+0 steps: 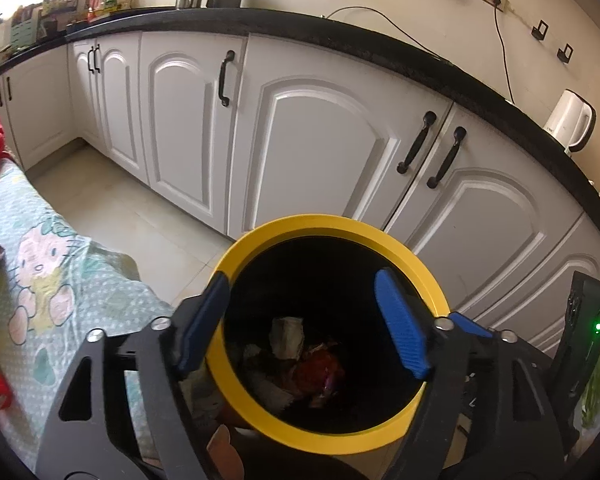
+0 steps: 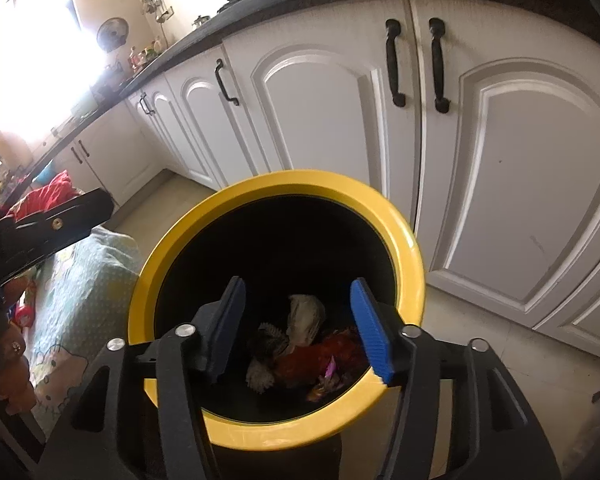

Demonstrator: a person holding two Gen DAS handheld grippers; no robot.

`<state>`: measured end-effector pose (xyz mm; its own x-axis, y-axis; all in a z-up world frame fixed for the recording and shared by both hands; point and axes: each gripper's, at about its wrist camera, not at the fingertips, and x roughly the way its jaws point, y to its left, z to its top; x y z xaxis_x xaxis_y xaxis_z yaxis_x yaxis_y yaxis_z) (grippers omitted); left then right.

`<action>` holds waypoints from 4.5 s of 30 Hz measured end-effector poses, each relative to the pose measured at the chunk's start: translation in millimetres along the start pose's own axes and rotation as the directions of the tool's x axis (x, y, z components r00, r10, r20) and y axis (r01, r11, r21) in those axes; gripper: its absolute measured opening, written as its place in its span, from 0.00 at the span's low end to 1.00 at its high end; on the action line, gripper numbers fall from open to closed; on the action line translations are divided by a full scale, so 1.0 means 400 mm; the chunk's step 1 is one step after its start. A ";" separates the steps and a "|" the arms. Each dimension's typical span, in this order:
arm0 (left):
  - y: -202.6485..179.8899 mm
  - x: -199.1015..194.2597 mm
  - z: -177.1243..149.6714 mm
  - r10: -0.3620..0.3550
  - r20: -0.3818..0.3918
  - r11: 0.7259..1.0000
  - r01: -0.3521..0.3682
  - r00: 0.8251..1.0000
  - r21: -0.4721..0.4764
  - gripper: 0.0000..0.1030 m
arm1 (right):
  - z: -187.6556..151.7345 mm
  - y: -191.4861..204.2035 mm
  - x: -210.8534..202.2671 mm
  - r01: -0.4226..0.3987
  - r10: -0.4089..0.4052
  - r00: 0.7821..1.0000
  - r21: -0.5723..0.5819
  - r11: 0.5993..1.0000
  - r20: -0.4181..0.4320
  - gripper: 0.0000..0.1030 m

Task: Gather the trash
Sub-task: 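Open both tools over the bin to drop the two wrappers, then move both tools back to the bed toward the red tube and red-white wrapper, then grasp the red-white wrapper with the left tool while the right tool grasps the red candy tube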

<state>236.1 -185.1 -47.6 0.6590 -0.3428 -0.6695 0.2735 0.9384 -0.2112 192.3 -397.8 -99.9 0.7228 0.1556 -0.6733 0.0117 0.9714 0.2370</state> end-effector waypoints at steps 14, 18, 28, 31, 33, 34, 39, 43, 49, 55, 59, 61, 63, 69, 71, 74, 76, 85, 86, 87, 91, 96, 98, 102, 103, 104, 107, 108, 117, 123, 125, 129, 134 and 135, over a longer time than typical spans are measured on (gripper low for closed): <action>0.057 -0.115 0.002 0.056 0.065 0.998 -0.054 0.996 -0.035 0.89 | 0.023 0.044 -0.059 0.000 0.001 0.998 -0.015 1.000 0.068 0.68; 0.080 -0.154 -0.006 0.075 0.084 0.996 -0.071 0.994 -0.050 0.89 | 0.027 0.076 -0.080 -0.011 0.014 0.996 -0.041 0.999 0.083 0.68; 0.133 -0.243 -0.020 0.129 0.135 0.990 -0.118 0.982 -0.081 0.89 | 0.031 0.151 -0.121 -0.049 0.060 0.993 -0.099 0.994 0.105 0.69; 0.153 -0.266 -0.024 0.141 0.147 0.987 -0.128 0.979 -0.099 0.89 | 0.027 0.175 -0.129 -0.059 0.072 0.992 -0.119 0.991 0.107 0.69; 0.166 -0.283 -0.026 0.154 0.156 0.985 -0.138 0.976 -0.106 0.89 | 0.027 0.193 -0.134 -0.068 0.082 0.991 -0.131 0.989 0.107 0.69; 0.169 -0.288 -0.028 0.157 0.159 0.984 -0.141 0.975 -0.109 0.89 | 0.027 0.200 -0.136 -0.073 0.088 0.990 -0.136 0.988 0.107 0.69; 0.201 -0.320 -0.040 0.178 0.171 0.979 -0.156 0.969 -0.131 0.89 | 0.019 0.244 -0.146 -0.096 0.115 0.988 -0.167 0.981 0.105 0.70; 0.230 -0.342 -0.052 0.195 0.176 0.974 -0.169 0.965 -0.149 0.89 | 0.013 0.285 -0.155 -0.114 0.138 0.985 -0.201 0.973 0.106 0.70; 0.270 -0.371 -0.070 0.222 0.181 0.966 -0.191 0.958 -0.176 0.89 | -0.004 0.359 -0.175 -0.132 0.172 0.977 -0.273 0.953 0.126 0.73; 0.324 -0.406 -0.083 0.257 0.185 0.953 -0.216 0.948 -0.214 0.89 | -0.024 0.437 -0.188 -0.167 0.220 0.968 -0.346 0.923 0.120 0.75; 0.356 -0.426 -0.087 0.276 0.190 0.944 -0.228 0.942 -0.239 0.89 | -0.036 0.485 -0.194 -0.188 0.247 0.963 -0.388 0.902 0.109 0.75; 0.372 -0.437 -0.089 0.286 0.193 0.939 -0.235 0.939 -0.250 0.89 | -0.041 0.510 -0.194 -0.199 0.260 0.960 -0.403 0.893 0.103 0.75; 0.385 -0.446 -0.091 0.294 0.195 0.936 -0.241 0.936 -0.258 0.89 | -0.043 0.532 -0.195 -0.208 0.271 0.957 -0.415 0.886 0.100 0.75; 0.427 -0.470 -0.102 0.318 0.196 0.925 -0.258 0.927 -0.279 0.89 | -0.050 0.589 -0.192 -0.240 0.305 0.949 -0.435 0.868 0.084 0.75; 0.443 -0.476 -0.105 0.327 0.195 0.920 -0.265 0.925 -0.287 0.89 | -0.054 0.606 -0.189 -0.253 0.317 0.945 -0.442 0.861 0.077 0.75; 0.472 -0.487 -0.111 0.345 0.189 0.911 -0.279 0.920 -0.305 0.89 | -0.059 0.643 -0.177 -0.277 0.336 0.940 -0.456 0.846 0.052 0.75; 0.495 -0.494 -0.116 0.354 0.181 0.903 -0.285 0.917 -0.322 0.89 | -0.065 0.663 -0.170 -0.284 0.342 0.939 -0.467 0.837 0.041 0.75; 0.632 -0.521 -0.149 0.381 0.121 0.847 -0.294 0.917 -0.443 0.89 | -0.074 0.738 -0.108 -0.343 0.368 0.929 -0.476 0.810 -0.043 0.75; 0.647 -0.521 -0.154 0.380 0.111 0.840 -0.293 0.918 -0.456 0.89 | -0.076 0.748 -0.098 -0.348 0.368 0.928 -0.478 0.807 -0.054 0.75; 0.660 -0.521 -0.159 0.380 0.102 0.834 -0.292 0.919 -0.468 0.89 | -0.078 0.757 -0.088 -0.350 0.367 0.928 -0.481 0.804 -0.062 0.75; 0.706 -0.515 -0.177 0.363 0.066 0.807 -0.278 0.930 -0.520 0.88 | -0.084 0.787 -0.047 -0.366 0.364 0.926 -0.490 0.791 -0.104 0.74; 0.756 -0.489 -0.204 0.271 0.022 0.768 -0.202 0.962 -0.607 0.73 | -0.085 0.818 0.008 -0.382 0.355 0.923 -0.490 0.784 -0.152 0.64; 0.774 -0.478 -0.214 0.232 0.010 0.747 -0.172 0.973 -0.643 0.69 | -0.083 0.822 0.032 -0.393 0.354 0.919 -0.477 0.786 -0.175 0.62; 0.804 -0.451 -0.233 0.142 -0.004 0.686 -0.102 0.990 -0.720 0.64 | -0.090 0.834 0.076 -0.414 0.349 0.910 -0.460 0.785 -0.223 0.58; 0.807 -0.446 -0.236 0.129 -0.005 0.674 -0.091 0.992 -0.733 0.64 | -0.094 0.836 0.082 -0.420 0.350 0.907 -0.458 0.784 -0.232 0.57; 0.810 -0.441 -0.238 0.119 -0.006 0.665 -0.084 0.993 -0.742 0.64 | -0.096 0.841 0.087 -0.421 0.349 0.907 -0.459 0.782 -0.237 0.56; 0.822 -0.421 -0.241 0.088 -0.014 0.634 -0.067 0.996 -0.771 0.61 | -0.107 0.853 0.102 -0.431 0.348 0.901 -0.463 0.774 -0.258 0.53; 0.823 -0.414 -0.240 0.086 -0.020 0.629 -0.070 0.996 -0.774 0.60 | -0.111 0.857 0.107 -0.442 0.354 0.896 -0.459 0.771 -0.268 0.53; 0.831 -0.377 -0.222 0.110 -0.061 0.621 -0.117 0.992 -0.775 0.42 | -0.133 0.874 0.134 -0.481 0.367 0.873 -0.450 0.753 -0.320 0.31; 0.829 -0.376 -0.222 0.124 -0.060 0.638 -0.126 0.990 -0.760 0.31 | -0.141 0.846 0.121 -0.494 0.385 0.866 -0.432 0.754 -0.317 0.31; 0.827 -0.378 -0.223 0.120 -0.057 0.646 -0.121 0.991 -0.754 0.25 | -0.146 0.834 0.112 -0.494 0.388 0.866 -0.431 0.755 -0.314 0.30; 0.808 -0.380 -0.213 0.119 -0.040 0.675 -0.111 0.992 -0.729 0.15 | -0.152 0.807 0.093 -0.486 0.386 0.871 -0.428 0.762 -0.303 0.30; 0.772 -0.409 -0.191 0.154 -0.003 0.722 -0.115 0.988 -0.682 0.11 | -0.151 0.778 0.074 -0.474 0.383 0.878 -0.420 0.774 -0.286 0.30; 0.764 -0.415 -0.188 0.161 0.005 0.731 -0.116 0.987 -0.673 0.11 | -0.150 0.770 0.069 -0.469 0.382 0.881 -0.418 0.778 -0.278 0.30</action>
<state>157.5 161.9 -54.4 0.6977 -0.1874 -0.6914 -0.3481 0.7549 -0.5559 174.5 -83.7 -87.5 0.4495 0.5578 -0.6977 -0.6187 0.7578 0.2072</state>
